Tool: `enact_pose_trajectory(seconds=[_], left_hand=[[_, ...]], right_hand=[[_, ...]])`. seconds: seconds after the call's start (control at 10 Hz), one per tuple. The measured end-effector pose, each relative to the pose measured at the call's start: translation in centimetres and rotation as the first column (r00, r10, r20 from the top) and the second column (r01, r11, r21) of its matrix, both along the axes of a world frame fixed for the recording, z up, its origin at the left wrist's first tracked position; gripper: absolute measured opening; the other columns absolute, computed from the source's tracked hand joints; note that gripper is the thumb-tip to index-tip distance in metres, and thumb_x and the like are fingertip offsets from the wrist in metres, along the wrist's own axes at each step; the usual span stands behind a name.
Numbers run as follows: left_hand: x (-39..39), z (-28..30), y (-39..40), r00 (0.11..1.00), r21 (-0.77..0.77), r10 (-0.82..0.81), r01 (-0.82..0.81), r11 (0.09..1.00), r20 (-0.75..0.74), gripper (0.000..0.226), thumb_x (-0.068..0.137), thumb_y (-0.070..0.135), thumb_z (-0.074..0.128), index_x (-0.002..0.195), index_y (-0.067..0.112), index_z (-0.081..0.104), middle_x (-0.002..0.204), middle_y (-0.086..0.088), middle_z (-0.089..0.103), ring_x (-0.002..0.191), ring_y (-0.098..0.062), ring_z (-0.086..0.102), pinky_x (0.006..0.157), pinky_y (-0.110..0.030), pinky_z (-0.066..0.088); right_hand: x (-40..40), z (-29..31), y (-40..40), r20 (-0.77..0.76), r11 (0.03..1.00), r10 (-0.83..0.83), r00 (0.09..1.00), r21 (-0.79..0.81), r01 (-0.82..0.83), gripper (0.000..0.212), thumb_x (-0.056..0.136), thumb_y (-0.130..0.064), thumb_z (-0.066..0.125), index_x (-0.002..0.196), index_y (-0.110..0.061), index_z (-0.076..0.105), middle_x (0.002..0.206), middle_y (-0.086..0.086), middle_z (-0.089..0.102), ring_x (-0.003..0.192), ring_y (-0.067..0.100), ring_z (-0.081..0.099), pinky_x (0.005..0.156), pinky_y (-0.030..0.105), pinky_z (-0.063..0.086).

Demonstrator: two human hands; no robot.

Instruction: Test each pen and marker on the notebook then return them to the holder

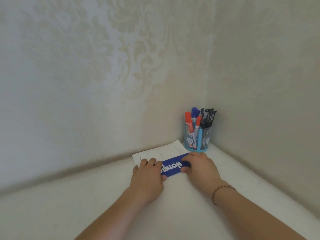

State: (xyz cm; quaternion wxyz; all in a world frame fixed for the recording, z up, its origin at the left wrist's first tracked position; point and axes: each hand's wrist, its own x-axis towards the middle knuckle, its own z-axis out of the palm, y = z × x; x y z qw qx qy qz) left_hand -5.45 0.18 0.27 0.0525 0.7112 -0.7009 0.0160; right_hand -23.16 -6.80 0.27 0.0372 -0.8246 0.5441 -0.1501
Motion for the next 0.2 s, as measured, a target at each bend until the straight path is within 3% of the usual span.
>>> enact_pose_trajectory(seconds=[0.1, 0.2], left_hand=[[-1.1, 0.6, 0.7, 0.998, -0.012, 0.040, -0.041, 0.999, -0.042, 0.043, 0.100, 0.035, 0.041, 0.140, 0.022, 0.036, 0.147, 0.002, 0.034, 0.136, -0.025, 0.028, 0.112, -0.050, 0.023], [-2.0, 0.9, 2.9, 0.995, -0.073, -0.076, 0.071, 0.995, -0.068, 0.049, 0.098, 0.041, 0.044, 0.144, 0.027, 0.035, 0.154, 0.004, 0.025, 0.143, -0.023, 0.017, 0.116, -0.046, 0.018]], right_hand=[[0.1, 0.1, 1.6, 0.009, 1.000, -0.015, 1.000, -0.001, 0.015, 0.045, 0.095, -0.045, 0.049, 0.137, -0.028, 0.047, 0.140, -0.005, 0.048, 0.127, 0.017, 0.040, 0.102, 0.031, 0.037], [-1.5, 0.5, 3.5, 0.072, 1.000, -0.009, 0.997, 0.007, 0.008, 0.054, 0.095, -0.042, 0.052, 0.144, -0.029, 0.036, 0.152, -0.006, 0.034, 0.140, 0.016, 0.026, 0.112, 0.032, 0.028]])
